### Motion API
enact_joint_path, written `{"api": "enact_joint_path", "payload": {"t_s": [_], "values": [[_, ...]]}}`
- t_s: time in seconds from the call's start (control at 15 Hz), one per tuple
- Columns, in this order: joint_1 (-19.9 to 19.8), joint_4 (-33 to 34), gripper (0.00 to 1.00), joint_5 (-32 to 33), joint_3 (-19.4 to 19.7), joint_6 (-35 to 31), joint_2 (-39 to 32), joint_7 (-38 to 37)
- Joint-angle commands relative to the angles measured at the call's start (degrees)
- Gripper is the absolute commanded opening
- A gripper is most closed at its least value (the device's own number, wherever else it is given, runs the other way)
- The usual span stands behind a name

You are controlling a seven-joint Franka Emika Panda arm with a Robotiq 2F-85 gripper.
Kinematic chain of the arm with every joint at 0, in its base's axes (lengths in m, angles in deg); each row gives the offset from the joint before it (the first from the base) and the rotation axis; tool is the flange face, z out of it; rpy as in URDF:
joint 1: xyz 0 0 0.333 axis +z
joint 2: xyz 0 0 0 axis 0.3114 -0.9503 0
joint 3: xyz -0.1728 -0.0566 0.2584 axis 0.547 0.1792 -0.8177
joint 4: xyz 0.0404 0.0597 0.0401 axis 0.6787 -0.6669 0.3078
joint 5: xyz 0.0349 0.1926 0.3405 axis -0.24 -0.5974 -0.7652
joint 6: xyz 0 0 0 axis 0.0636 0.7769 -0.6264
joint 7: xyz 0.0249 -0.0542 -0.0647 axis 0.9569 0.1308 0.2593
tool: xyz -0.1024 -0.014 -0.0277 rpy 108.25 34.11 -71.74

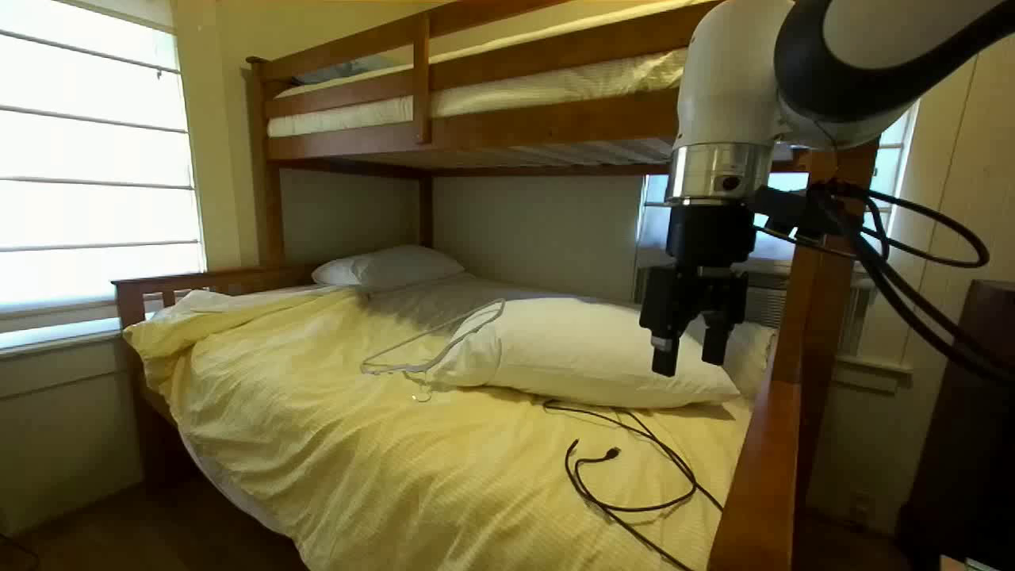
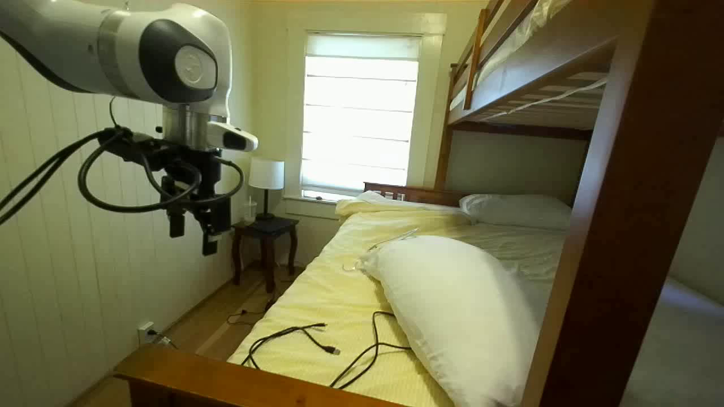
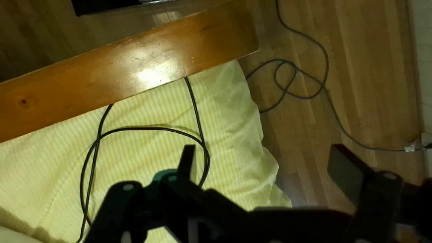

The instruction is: Push the hanger off the pillow, then move the pillow forward

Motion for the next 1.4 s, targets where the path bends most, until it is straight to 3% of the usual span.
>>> {"api": "enact_joint_path", "payload": {"t_s": [0.0,0.67,1.07,1.33], "values": [[0.20,0.09,1.00,0.14,0.21,0.10,-0.04,-0.10],[-0.63,0.64,1.00,1.03,0.29,-0.44,-1.06,-0.35],[-10.24,7.05,1.00,22.98,-0.91,-4.15,-9.03,-3.01],[-14.33,13.08,1.00,39.38,-1.26,-12.17,-18.31,-7.21]]}}
